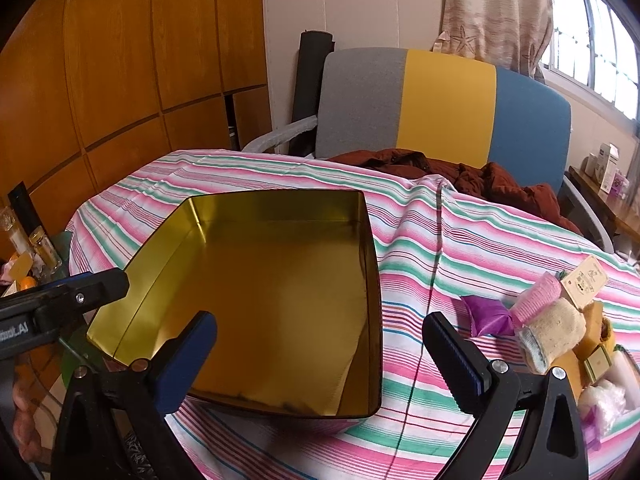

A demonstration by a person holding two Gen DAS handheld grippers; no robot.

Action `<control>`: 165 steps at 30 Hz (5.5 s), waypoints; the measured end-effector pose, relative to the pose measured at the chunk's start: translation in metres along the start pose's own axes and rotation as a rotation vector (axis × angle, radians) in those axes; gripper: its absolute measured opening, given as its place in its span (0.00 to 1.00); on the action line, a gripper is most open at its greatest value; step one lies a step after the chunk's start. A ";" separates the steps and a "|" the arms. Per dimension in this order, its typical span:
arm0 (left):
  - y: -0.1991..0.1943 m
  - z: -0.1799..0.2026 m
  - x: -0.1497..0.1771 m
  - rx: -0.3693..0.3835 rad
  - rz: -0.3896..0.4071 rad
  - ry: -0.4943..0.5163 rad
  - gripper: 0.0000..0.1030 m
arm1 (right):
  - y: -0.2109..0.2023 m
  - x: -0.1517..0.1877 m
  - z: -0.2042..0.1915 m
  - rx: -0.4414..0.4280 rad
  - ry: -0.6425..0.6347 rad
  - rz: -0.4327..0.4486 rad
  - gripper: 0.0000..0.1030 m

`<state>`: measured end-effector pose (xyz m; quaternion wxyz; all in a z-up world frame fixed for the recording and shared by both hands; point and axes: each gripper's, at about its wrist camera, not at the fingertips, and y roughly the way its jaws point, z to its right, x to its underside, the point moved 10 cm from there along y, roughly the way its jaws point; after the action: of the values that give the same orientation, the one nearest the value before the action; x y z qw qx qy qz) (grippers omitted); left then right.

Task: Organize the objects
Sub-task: 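Move both grippers from the gold tray toward the pile of items, then grasp the pink hair roller with the left gripper while the right gripper grasps the beige sock, then carry the roller and sock to the gold tray and open both grippers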

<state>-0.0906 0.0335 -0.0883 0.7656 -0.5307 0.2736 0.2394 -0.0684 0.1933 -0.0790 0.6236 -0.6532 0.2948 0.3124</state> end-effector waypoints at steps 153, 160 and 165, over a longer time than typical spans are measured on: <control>0.027 -0.051 -0.022 -0.061 -0.077 0.039 0.63 | 0.048 -0.078 -0.044 -0.263 -0.038 -0.090 0.93; 0.014 -0.040 -0.024 -0.061 -0.053 0.039 0.63 | 0.028 -0.061 -0.043 -0.195 -0.108 -0.029 1.00; 0.010 -0.028 -0.022 -0.072 -0.047 0.068 0.63 | 0.013 -0.051 -0.029 -0.067 -0.087 0.027 1.00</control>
<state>-0.1179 0.0082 -0.0880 0.7416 -0.5723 0.2780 0.2127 -0.1096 0.1637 -0.0469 0.6093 -0.6555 0.2654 0.3587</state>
